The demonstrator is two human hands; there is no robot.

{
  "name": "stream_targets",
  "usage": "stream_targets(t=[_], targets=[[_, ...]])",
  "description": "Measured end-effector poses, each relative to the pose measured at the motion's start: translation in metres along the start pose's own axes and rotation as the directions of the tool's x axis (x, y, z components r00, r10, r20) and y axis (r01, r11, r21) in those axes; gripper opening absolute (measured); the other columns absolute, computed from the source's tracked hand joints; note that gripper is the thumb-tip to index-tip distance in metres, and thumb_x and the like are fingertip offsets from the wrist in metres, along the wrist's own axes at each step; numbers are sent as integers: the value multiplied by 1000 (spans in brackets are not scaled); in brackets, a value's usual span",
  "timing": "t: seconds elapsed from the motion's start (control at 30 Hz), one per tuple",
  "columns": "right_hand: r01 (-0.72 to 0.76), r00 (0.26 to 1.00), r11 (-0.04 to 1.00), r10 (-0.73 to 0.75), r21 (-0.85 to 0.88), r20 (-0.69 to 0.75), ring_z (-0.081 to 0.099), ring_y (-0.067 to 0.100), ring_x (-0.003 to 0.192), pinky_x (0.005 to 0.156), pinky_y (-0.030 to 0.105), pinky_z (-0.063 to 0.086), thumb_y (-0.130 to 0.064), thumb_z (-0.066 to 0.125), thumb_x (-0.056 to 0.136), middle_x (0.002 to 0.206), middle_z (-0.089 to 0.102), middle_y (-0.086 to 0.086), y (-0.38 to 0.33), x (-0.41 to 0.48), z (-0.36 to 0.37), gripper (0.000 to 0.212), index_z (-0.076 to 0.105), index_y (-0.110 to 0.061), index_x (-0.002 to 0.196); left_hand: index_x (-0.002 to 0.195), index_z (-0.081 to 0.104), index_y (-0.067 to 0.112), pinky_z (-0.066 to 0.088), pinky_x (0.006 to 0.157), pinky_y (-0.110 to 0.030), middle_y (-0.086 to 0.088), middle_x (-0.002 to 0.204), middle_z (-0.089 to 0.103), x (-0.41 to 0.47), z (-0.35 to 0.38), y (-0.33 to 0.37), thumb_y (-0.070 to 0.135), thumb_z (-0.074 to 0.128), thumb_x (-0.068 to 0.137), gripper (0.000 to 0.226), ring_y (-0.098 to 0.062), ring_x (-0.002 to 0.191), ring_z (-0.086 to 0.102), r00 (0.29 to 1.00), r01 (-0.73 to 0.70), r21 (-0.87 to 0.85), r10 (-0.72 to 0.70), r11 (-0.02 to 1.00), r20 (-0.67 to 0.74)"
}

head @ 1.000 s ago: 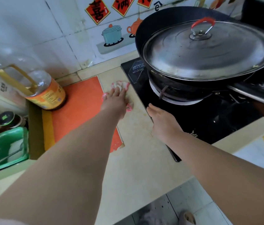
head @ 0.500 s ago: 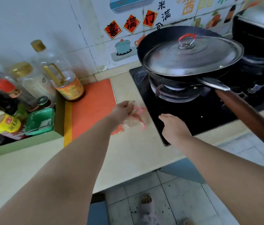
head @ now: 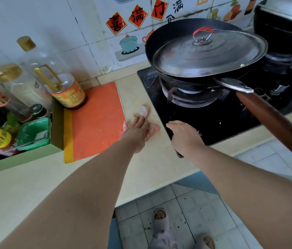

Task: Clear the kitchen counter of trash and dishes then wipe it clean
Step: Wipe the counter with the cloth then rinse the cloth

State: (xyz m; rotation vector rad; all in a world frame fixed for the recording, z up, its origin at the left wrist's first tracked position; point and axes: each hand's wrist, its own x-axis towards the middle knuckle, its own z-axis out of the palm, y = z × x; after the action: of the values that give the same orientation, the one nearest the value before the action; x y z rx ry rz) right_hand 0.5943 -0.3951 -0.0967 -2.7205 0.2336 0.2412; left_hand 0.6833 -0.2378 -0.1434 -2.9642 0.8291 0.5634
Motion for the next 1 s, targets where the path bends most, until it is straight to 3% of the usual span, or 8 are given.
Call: stream_targets(t=[0.13,0.27,0.37,0.47,0.57,0.67,0.83,1.0], targets=[[-3,999,1000,4,-27,47,47,24,129,103,40,43,2,44,87,143,45,2,-9,24,5,48,52,-12,133,155,-2,15,5,120,-37,-1,163,-10,27,-15,-16,2,33,97,70,-20,150,-8,1000,-20,-1,20,1000,0],[0,1000,997,2,-81,29,31,14,141,108,32,35,-5,48,91,154,29,-3,-16,55,11,53,39,-17,142,155,-2,14,6,121,-39,-3,163,-9,64,-26,-34,-2,35,93,75,-21,150,-10,1000,-4,-45,4,999,-12],[-27,1000,982,29,-188,7,50,21,123,90,36,47,-3,50,89,134,48,2,-22,74,13,35,51,-11,123,155,-3,10,6,119,-44,-6,163,-10,87,-43,-45,-2,34,94,72,-22,149,-12,1000,19,-40,-19,999,-7],[-21,998,952,36,-305,43,62,24,103,73,33,47,2,51,83,120,55,3,-25,84,8,31,55,-10,112,154,-5,10,3,119,-49,-6,163,-11,110,-57,-60,1,33,96,70,-22,149,-12,999,47,-49,-48,998,-12],[3,994,941,35,-337,107,56,21,116,81,33,49,0,50,86,146,37,4,-22,82,8,48,44,-8,132,153,-12,15,0,118,-57,-3,163,-10,135,-63,-74,6,33,97,72,-20,149,-12,994,103,-129,-106,986,-21],[46,988,940,8,-339,155,47,18,127,89,34,48,0,46,89,156,20,3,-19,82,4,57,30,-7,143,154,-10,11,2,121,-47,-7,163,-8,151,-72,-80,16,30,102,66,-23,149,-11,992,123,-122,-125,985,-13],[49,987,964,-6,-262,164,41,15,133,92,35,46,2,44,89,158,16,-1,-14,84,2,59,29,-11,145,155,15,11,11,120,-45,-4,163,3,146,-74,-71,20,31,103,55,-23,150,-4,1000,4,-65,-3,998,7],[44,991,991,-27,-128,129,26,13,144,105,37,41,7,40,89,158,23,1,-11,73,7,56,37,-10,143,153,23,13,10,119,-30,-1,162,14,104,-51,-45,-3,36,93,63,-16,150,6,992,-112,-168,99,979,-82]])
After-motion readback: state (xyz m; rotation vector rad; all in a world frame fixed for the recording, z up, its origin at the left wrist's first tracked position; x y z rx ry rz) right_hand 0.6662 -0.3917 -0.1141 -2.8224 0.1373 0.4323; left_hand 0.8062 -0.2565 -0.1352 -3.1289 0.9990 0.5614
